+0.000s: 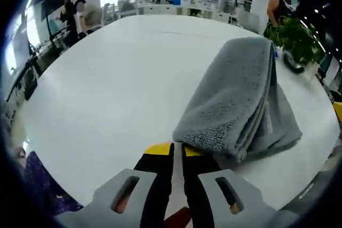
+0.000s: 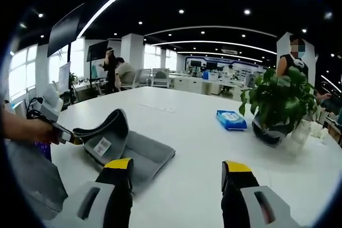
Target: Open the folded towel by lifting each exposed corner and separating the folded layers until the towel lies flat within the target outline without major curled edges
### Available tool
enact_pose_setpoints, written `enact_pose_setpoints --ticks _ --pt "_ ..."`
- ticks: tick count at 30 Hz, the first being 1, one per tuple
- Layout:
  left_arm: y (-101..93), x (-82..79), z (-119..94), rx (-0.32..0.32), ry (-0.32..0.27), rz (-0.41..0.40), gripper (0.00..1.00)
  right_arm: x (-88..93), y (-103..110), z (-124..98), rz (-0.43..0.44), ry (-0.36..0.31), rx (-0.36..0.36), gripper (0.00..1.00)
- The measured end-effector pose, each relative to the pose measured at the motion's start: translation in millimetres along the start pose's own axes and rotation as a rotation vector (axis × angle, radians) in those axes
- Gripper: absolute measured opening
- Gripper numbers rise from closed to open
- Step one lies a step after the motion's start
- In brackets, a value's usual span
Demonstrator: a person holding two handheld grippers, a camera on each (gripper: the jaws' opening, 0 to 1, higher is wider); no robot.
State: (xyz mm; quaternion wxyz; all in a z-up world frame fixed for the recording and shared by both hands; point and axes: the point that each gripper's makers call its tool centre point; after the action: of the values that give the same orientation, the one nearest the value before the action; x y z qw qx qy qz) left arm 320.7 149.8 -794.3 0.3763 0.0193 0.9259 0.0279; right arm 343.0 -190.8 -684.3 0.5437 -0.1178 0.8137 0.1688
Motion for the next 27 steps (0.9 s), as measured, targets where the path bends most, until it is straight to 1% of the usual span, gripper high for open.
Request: enact_pose_setpoints --ticks 3,5,8,9,12,14,15,17,20,24,27 --pt "0.3 0.9 -0.1 -0.003 0.003 0.0 0.06 -0.1 0.4 0.1 -0.002 0.0 -0.001 0.66" --pt "2.9 0.1 -0.9 -0.016 0.0 0.021 0.07 0.0 0.6 0.3 -0.003 0.0 -0.001 0.66" --pt "7.2 1.0 -2.7 -0.039 0.004 0.07 0.08 0.2 0.7 0.5 -0.003 0.001 -0.002 0.66" --pt "9.9 3.2 -3.0 -0.053 0.015 0.092 0.08 0.2 0.8 0.6 -0.003 0.0 -0.002 0.66" --pt "16.0 1.9 -5.4 -0.079 0.009 0.078 0.08 0.4 1.6 0.9 -0.004 0.001 -0.005 0.66" --pt "26.5 -2.4 -9.3 -0.125 -0.013 0.06 0.08 0.3 2.2 0.9 -0.005 0.001 -0.006 0.66" --pt "31.8 -7.1 -11.9 -0.15 -0.038 0.053 0.08 0.4 2.3 0.8 -0.006 0.001 -0.007 0.66" --pt "33.9 -17.6 -16.8 -0.163 -0.093 0.033 0.08 0.4 2.5 0.7 -0.007 0.002 -0.007 0.66" --pt "34.4 -23.0 -21.6 -0.179 -0.115 0.055 0.08 0.3 2.8 0.6 -0.006 0.002 -0.009 0.66" --pt "31.7 -36.1 -27.9 -0.178 -0.181 0.05 0.09 0.5 3.4 0.8 -0.009 0.002 -0.011 0.66" --pt "24.0 -50.8 -30.8 -0.146 -0.258 0.04 0.09 0.5 3.7 0.9 -0.01 0.003 -0.011 0.66"
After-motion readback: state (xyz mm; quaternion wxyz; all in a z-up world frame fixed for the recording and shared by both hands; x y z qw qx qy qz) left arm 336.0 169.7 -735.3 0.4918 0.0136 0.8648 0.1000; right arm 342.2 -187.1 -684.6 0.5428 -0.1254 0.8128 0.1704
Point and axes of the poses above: the point that each gripper's makers call its tool centre point, and the gripper's own axes: z roughly forward along the fingers, y roughly to its left, x roughly out of its underside, and after that the axes turned 12 degrees about z, right-handed
